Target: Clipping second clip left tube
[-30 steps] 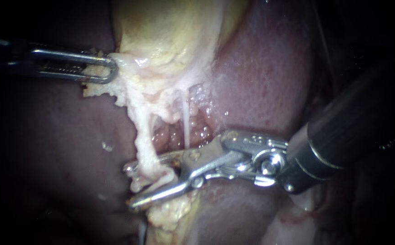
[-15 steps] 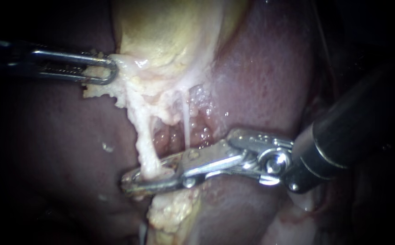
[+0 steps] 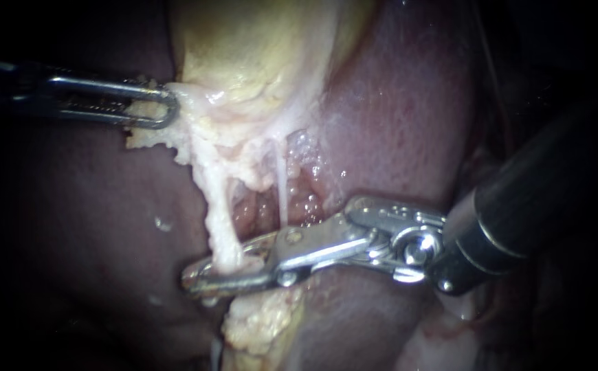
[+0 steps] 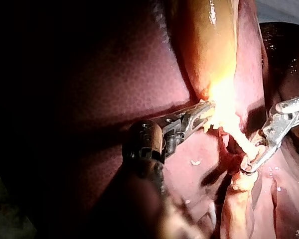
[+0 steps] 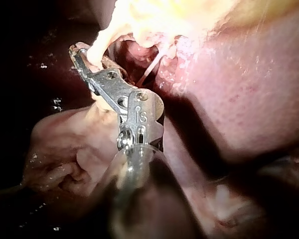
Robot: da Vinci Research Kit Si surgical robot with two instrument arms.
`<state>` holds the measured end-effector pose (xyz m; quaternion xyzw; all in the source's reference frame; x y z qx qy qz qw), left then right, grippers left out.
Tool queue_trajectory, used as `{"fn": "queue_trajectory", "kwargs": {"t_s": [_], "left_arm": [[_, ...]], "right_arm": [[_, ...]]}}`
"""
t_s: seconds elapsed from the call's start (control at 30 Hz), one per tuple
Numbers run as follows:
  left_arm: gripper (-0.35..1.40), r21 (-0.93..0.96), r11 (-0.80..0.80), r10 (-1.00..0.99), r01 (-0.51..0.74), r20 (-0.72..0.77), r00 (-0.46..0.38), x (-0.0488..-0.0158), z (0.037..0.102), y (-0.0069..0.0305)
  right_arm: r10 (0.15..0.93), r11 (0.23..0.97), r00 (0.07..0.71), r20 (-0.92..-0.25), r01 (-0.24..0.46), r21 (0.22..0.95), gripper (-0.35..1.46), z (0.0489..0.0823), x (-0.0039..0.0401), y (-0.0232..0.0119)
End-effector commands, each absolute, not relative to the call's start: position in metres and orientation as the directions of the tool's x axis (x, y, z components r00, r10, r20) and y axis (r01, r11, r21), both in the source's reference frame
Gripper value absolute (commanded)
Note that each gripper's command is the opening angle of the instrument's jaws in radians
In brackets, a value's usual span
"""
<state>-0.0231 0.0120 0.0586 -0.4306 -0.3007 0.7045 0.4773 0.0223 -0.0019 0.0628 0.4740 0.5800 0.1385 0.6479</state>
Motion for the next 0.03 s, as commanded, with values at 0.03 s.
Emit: {"fn": "queue_trajectory", "kwargs": {"t_s": [0.03], "left_arm": [[-0.35, -0.835, -0.363, 0.932, -0.414, -0.319, -0.173, -0.0231, 0.0586, 0.0120]], "right_arm": [[0.733, 0.509, 0.290, -0.616, 0.367, 0.779, -0.35, 0.0630, 0.0223, -0.0018]]}}
